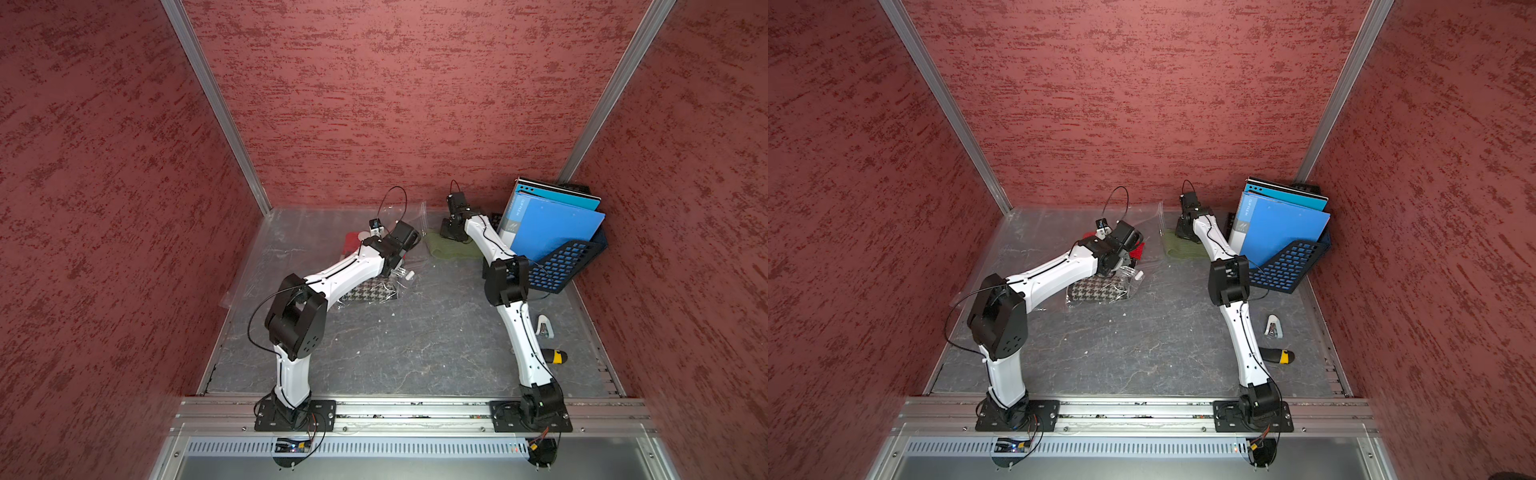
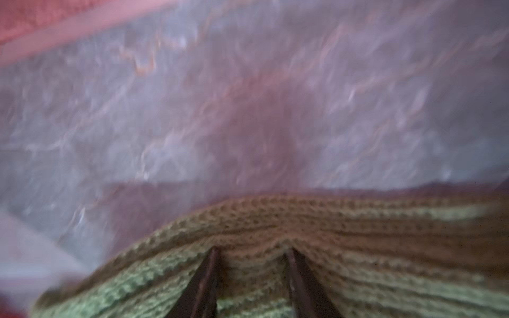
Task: Take the scarf out of the vacuum bag
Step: Take out the scarf from the vacuum bag.
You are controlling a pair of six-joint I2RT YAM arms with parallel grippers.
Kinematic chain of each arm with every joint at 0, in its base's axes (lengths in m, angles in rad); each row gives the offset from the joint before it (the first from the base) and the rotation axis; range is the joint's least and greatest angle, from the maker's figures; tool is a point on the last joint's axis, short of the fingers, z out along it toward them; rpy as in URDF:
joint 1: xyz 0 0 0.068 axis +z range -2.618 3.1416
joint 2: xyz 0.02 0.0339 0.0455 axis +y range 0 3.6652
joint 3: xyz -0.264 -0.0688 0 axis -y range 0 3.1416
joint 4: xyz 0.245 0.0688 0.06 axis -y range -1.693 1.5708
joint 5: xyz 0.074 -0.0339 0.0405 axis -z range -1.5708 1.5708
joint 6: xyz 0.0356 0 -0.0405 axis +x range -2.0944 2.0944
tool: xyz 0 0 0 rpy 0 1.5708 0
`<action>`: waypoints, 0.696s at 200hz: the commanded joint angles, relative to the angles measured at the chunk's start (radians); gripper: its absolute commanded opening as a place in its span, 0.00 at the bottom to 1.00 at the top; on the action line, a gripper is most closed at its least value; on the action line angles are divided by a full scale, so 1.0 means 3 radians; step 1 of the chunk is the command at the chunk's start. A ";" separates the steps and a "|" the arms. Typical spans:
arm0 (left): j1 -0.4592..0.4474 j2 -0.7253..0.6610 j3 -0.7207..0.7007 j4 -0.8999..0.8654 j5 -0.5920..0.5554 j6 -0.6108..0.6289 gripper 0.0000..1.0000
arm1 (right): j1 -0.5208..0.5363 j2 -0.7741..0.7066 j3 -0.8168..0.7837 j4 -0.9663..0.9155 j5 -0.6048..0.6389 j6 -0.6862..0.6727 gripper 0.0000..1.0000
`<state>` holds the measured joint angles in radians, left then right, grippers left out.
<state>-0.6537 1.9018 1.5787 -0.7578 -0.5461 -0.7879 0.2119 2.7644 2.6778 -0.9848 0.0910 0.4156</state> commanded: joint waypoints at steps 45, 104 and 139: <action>-0.0098 -0.0184 -0.0098 -0.0124 0.0026 0.0006 0.00 | -0.0029 -0.0812 -0.1429 0.0773 -0.0154 -0.0008 0.44; -0.0251 -0.0284 -0.0055 -0.0144 -0.0069 -0.0021 0.00 | 0.0078 -0.1867 -0.2319 0.1101 -0.0370 -0.0123 0.43; -0.0286 -0.0350 0.0053 -0.0283 -0.0161 -0.0087 0.00 | 0.0187 -0.1829 -0.2097 0.0168 -0.0456 0.0033 0.39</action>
<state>-0.7345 1.8362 1.5528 -0.7971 -0.5491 -0.7937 0.2344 2.2200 2.0453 -0.7330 -0.0082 0.4000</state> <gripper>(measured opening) 0.050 0.398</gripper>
